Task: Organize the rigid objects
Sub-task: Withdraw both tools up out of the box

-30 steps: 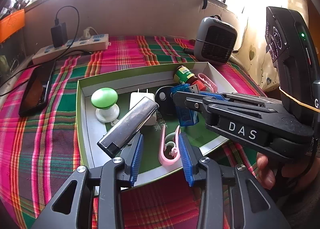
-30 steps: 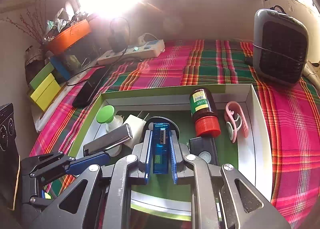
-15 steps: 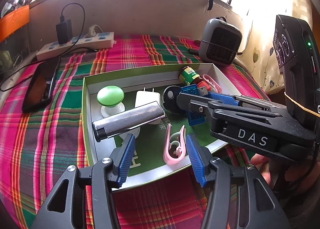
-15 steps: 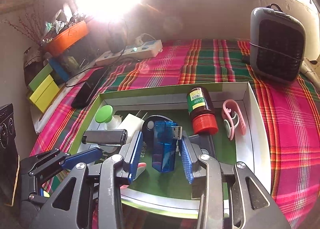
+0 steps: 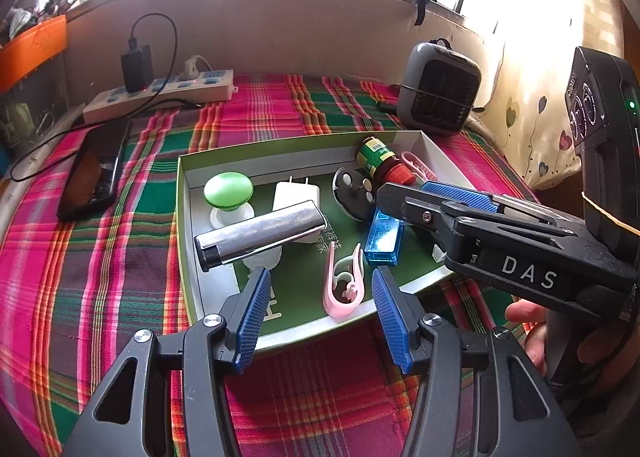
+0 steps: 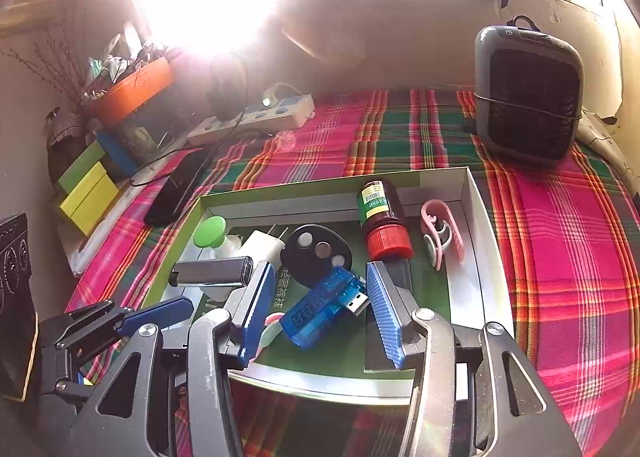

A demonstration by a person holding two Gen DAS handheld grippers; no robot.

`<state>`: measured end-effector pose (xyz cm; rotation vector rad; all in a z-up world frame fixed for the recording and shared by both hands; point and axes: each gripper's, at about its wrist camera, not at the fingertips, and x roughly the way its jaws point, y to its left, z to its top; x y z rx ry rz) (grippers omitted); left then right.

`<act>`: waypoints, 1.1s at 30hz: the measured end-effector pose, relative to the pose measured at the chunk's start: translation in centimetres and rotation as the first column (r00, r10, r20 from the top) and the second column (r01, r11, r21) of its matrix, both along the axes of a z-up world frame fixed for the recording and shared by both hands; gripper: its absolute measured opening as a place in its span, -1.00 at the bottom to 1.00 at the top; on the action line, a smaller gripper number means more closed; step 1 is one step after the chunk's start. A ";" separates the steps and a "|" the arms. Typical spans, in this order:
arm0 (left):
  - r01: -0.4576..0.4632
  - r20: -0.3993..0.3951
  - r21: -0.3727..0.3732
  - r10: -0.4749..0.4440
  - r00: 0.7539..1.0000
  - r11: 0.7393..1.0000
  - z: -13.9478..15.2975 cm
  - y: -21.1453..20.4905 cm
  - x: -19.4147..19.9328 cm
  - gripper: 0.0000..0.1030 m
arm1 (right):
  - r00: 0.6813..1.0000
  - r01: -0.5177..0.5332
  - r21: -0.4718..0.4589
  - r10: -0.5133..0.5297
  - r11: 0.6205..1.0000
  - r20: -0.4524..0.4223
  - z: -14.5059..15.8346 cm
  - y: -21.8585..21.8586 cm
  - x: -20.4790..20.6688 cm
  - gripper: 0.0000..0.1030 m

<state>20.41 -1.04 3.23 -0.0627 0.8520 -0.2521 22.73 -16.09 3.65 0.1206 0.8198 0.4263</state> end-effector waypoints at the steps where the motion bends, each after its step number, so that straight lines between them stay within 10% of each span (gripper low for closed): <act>1: -0.004 0.001 0.001 0.004 1.000 1.000 0.1 0.0 -0.1 0.02 | 1.000 0.004 -0.003 -0.004 1.000 0.001 0.0 -0.1 -0.2 -0.03; 33: -0.113 -0.041 0.142 0.120 0.992 0.983 -2.3 0.8 -7.1 0.03 | 0.988 0.122 -0.160 -0.135 0.979 -0.070 -2.3 -1.6 -8.6 -0.02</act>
